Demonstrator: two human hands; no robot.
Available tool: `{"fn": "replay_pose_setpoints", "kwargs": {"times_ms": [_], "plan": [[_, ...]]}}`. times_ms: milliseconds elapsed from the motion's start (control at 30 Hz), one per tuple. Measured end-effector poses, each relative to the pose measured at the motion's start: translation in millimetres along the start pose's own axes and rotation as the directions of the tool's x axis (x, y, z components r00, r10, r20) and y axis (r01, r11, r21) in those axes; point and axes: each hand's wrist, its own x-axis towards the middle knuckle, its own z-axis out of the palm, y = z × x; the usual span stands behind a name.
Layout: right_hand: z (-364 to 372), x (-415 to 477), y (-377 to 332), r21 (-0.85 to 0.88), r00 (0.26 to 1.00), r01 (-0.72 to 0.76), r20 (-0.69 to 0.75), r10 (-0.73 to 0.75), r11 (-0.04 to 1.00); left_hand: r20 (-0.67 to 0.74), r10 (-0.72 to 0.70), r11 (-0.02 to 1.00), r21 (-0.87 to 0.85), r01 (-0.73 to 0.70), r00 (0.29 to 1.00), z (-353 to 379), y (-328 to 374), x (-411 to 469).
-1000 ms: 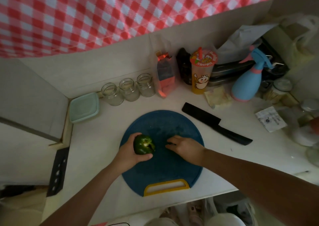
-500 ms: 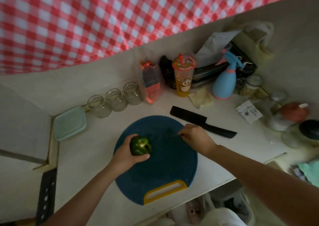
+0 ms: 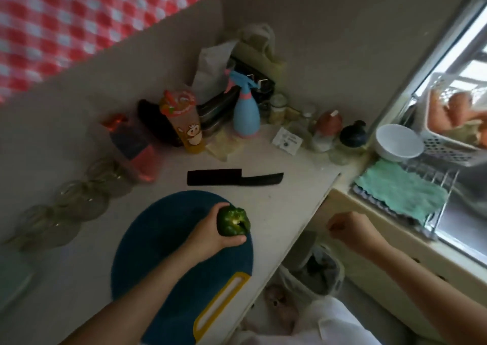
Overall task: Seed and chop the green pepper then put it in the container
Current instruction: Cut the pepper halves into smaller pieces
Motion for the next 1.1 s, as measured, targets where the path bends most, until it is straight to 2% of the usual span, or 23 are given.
{"fn": "replay_pose_setpoints", "kwargs": {"times_ms": [233,400,533,633,767,833,933,1100], "plan": [[41,2,49,-0.158,0.974,-0.175,0.117,0.194,0.972,0.049,0.015,0.999,0.047,-0.018,0.999,15,7,4],[48,8,55,-0.13,0.956,-0.282,0.042,0.29,0.951,0.041,0.024,0.998,0.054,-0.026,0.999,19,11,1],[40,9,40,-0.181,0.953,-0.304,-0.052,0.3,0.935,0.014,0.025,0.998,0.052,-0.026,1.0,21,11,-2],[33,8,32,-0.244,0.943,-0.321,0.004,0.332,0.915,0.004,0.029,0.998,0.051,-0.029,1.0,21,11,-3],[42,6,42,-0.169,0.942,-0.304,0.094,0.322,0.938,-0.009,0.039,0.998,0.047,-0.038,0.999,22,12,-3],[50,6,47,-0.145,0.953,-0.287,0.057,0.298,0.947,-0.013,0.043,0.998,0.035,-0.042,0.999,23,13,-4],[60,9,50,-0.205,0.971,-0.237,-0.021,0.237,0.95,-0.025,0.054,0.998,0.026,-0.053,0.998,24,15,-7],[71,10,50,-0.261,0.966,-0.255,-0.033,0.255,0.931,-0.064,0.08,0.997,0.003,-0.08,0.995,24,20,-14]]}}
